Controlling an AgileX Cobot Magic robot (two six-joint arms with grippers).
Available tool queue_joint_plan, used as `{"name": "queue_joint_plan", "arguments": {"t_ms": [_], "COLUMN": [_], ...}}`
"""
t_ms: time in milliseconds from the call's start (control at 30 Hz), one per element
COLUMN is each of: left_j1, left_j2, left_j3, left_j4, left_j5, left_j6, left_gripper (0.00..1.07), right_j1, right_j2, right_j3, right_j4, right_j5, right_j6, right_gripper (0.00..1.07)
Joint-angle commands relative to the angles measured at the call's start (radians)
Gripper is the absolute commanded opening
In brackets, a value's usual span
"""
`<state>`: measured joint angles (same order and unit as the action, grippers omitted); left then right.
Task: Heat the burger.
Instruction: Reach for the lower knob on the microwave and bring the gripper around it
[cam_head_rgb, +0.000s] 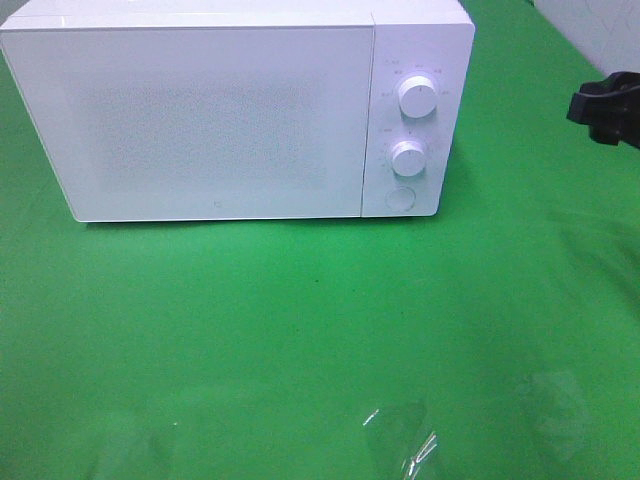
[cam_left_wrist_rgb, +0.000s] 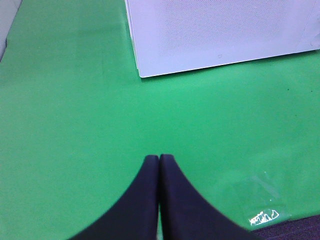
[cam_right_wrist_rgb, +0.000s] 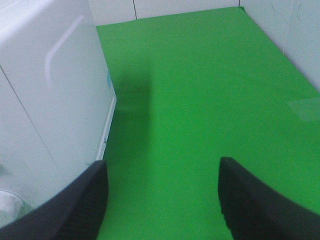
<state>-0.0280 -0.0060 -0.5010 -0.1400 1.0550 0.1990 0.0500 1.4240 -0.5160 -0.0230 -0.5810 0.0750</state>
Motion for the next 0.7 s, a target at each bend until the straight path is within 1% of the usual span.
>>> {"name": "queue_joint_plan", "arguments": {"t_ms": [33,67,100,133,167,200,233,267,300,333,367,433,467,500,533,567,600,633,667,700], "left_j1": [0.004,0.004,0.004,0.004,0.004,0.004,0.004,0.004,0.004,0.004,0.004,0.004,0.004,0.004,0.004,0.004,0.004,0.004,0.004,0.004], "left_j2": [-0.010,-0.010,-0.010,-0.010,-0.010,-0.010,-0.010,-0.010,-0.010,-0.010,-0.010,-0.010,-0.010,-0.010,-0.010,-0.010,-0.010,-0.010,-0.010,-0.010], "left_j3": [0.003,0.003,0.003,0.003,0.003,0.003,0.003,0.003,0.003,0.003,0.003,0.003,0.003,0.003,0.003,0.003,0.003,0.003,0.003,0.003], "left_j4": [-0.005,-0.005,-0.005,-0.005,-0.005,-0.005,-0.005,-0.005,-0.005,-0.005,-0.005,-0.005,-0.005,-0.005,-0.005,-0.005,-0.005,-0.005,-0.005,-0.005], "left_j5": [-0.014,-0.014,-0.014,-0.014,-0.014,-0.014,-0.014,-0.014,-0.014,-0.014,-0.014,-0.014,-0.014,-0.014,-0.014,-0.014,-0.014,-0.014,-0.014,-0.014], "left_j6": [-0.001,-0.001,-0.001,-0.001,-0.001,-0.001,-0.001,-0.001,-0.001,-0.001,-0.001,-0.001,-0.001,-0.001,-0.001,-0.001,-0.001,-0.001,-0.001,-0.001], "left_gripper": [0.00,0.00,0.00,0.00,0.00,0.00,0.00,0.00,0.00,0.00,0.00,0.00,0.00,0.00,0.00,0.00,0.00,0.00,0.00,0.00], "right_j1": [0.041,0.041,0.085,0.085,0.131,0.157,0.157,0.206,0.206,0.251,0.251,0.342,0.342,0.366,0.366,0.411,0.411,0.447,0.447,0.483], "right_j2": [0.063,0.063,0.084,0.084,0.103,0.114,0.114,0.132,0.132,0.149,0.149,0.190,0.190,0.199,0.199,0.226,0.226,0.252,0.252,0.281], "right_j3": [-0.012,-0.012,-0.015,-0.015,-0.021,-0.025,-0.025,-0.026,-0.026,-0.026,-0.026,-0.026,-0.026,-0.026,-0.026,-0.026,-0.026,-0.026,-0.026,-0.026], "right_j4": [-0.028,-0.028,-0.028,-0.028,-0.018,-0.017,-0.017,-0.017,-0.017,-0.012,-0.012,0.094,0.094,0.134,0.134,0.216,0.216,0.277,0.277,0.326], "right_j5": [-0.085,-0.085,-0.102,-0.102,-0.108,-0.109,-0.109,-0.121,-0.121,-0.131,-0.131,-0.153,-0.153,-0.158,-0.158,-0.182,-0.182,-0.215,-0.215,-0.263], "right_j6": [0.011,0.011,0.008,0.008,-0.002,-0.004,-0.004,-0.004,-0.004,-0.004,-0.004,-0.049,-0.049,-0.075,-0.075,-0.132,-0.132,-0.183,-0.183,-0.218], "right_gripper": [0.61,0.61,0.61,0.61,0.61,0.61,0.61,0.61,0.61,0.61,0.61,0.61,0.61,0.61,0.61,0.61,0.61,0.61,0.61,0.61]}}
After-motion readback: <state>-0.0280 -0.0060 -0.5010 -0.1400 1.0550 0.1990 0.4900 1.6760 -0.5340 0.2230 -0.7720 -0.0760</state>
